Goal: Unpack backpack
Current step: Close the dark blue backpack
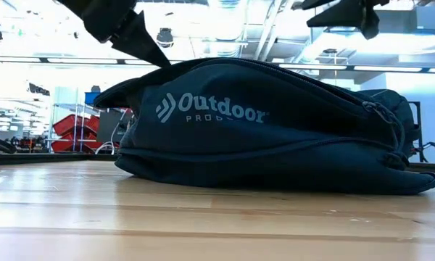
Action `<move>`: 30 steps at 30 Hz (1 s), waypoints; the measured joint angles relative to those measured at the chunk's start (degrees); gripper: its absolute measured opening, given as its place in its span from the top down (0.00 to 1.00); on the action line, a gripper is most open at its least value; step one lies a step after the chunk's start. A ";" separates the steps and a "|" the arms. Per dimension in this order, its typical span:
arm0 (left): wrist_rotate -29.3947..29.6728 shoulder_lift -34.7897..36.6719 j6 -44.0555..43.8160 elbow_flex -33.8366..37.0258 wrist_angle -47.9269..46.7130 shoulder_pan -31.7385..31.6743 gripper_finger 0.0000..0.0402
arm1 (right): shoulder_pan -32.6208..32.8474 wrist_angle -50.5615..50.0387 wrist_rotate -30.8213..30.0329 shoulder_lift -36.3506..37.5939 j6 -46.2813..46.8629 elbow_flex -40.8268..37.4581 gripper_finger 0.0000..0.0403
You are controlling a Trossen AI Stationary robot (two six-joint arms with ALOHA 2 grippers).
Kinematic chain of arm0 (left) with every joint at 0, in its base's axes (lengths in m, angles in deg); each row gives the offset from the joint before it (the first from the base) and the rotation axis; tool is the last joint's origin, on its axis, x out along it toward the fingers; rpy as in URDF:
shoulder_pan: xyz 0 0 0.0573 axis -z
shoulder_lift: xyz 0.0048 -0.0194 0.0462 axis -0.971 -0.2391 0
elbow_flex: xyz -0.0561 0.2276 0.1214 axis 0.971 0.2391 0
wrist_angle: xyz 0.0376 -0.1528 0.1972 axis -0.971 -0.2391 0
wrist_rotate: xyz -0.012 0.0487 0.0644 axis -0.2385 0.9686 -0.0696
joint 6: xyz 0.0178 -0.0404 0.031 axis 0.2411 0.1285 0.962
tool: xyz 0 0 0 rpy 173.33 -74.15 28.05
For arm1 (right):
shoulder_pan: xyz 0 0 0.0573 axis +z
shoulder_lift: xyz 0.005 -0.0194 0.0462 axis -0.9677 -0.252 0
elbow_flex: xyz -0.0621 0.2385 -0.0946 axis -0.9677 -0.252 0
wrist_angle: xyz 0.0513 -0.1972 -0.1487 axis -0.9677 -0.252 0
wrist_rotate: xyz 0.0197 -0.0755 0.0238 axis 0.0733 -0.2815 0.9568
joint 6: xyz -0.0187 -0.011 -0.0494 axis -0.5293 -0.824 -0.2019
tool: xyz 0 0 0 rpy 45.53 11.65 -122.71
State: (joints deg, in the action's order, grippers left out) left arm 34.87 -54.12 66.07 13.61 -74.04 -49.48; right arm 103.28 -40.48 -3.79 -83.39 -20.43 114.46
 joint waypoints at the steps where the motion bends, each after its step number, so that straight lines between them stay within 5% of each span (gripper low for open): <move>1: -0.03 0.54 0.78 0.04 -0.09 0.49 0.95 | 0.17 0.11 0.16 -0.54 0.53 -0.02 0.59; 13: -0.07 6.72 -1.02 0.03 5.32 0.62 0.96 | -3.51 5.31 2.35 -7.28 -8.64 0.14 0.59; 19: -0.26 2.99 -3.48 0.03 17.51 0.16 0.94 | -5.46 4.17 18.38 -5.71 -14.51 1.82 0.59; 22: -0.81 0.96 -1.35 0.03 25.42 0.49 0.88 | -4.34 -2.49 24.37 -4.62 -15.49 3.37 0.57; 30: -9.62 -3.63 -4.78 -0.03 34.45 0.52 0.65 | 1.84 -20.98 28.93 -3.46 -15.49 6.34 0.42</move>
State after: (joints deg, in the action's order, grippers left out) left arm 25.25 -57.75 61.29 13.58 -39.59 -48.96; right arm 105.12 -61.45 25.13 -86.84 -35.92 120.80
